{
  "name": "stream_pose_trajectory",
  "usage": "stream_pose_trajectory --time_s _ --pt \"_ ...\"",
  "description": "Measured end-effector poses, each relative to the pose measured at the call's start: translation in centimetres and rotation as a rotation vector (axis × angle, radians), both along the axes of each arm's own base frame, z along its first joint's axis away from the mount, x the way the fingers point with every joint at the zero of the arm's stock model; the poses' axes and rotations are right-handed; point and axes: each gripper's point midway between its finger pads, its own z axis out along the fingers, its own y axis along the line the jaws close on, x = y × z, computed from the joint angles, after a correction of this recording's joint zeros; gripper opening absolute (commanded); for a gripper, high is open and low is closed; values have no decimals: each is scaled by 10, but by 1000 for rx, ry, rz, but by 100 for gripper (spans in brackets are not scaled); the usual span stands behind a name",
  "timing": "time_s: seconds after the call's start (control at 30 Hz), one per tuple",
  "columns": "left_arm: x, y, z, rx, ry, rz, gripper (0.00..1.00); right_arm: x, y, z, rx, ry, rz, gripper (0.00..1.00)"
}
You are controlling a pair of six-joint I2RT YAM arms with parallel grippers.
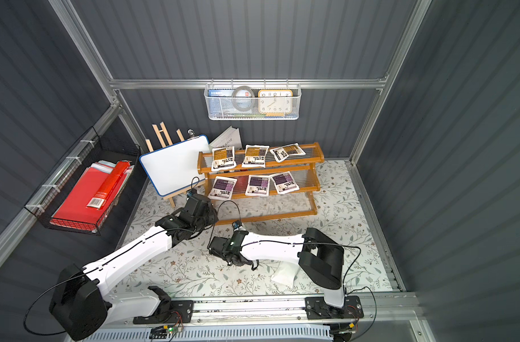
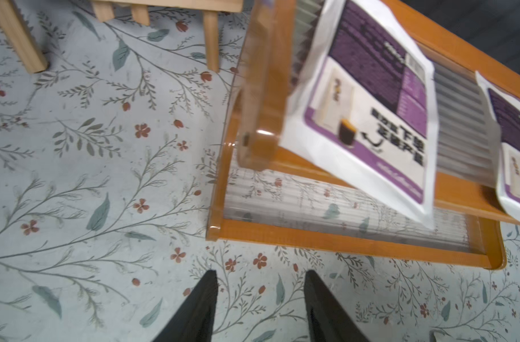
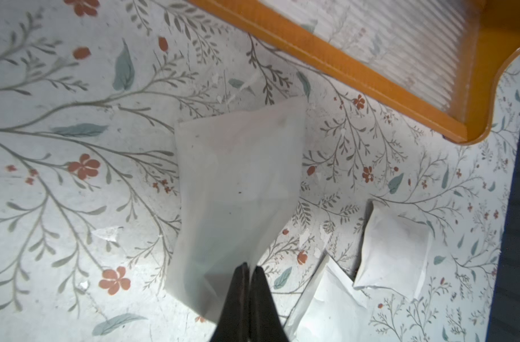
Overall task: Place the bagged coffee beans on the shelf by color
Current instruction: Pick up the bagged coffee beans at the center of the board.
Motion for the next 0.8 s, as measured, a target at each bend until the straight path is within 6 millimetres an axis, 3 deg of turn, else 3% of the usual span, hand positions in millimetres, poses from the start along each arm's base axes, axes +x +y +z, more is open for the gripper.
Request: stream_pose_trajectory --time_s 0.1,0.3,0.4,0.57,0.7,0.8 --pt "-5 -2 -10 -42 43 -47 51 6 -3 15 10 -53 7 0" --pt "-23 -41 -17 -145 142 -287 65 13 -15 36 -26 -172 120 0" --pt "-23 -61 2 -234 165 -384 73 12 -25 50 -34 -233 186 0" --pt "-13 -79 45 -412 157 -492 75 14 -28 90 -25 -393 269 0" --pt "-20 -90 45 -526 232 -546 75 12 -22 114 -97 -543 331 0" --pt "-27 -97 45 -591 282 -561 75 12 -17 117 -226 -633 363 0"
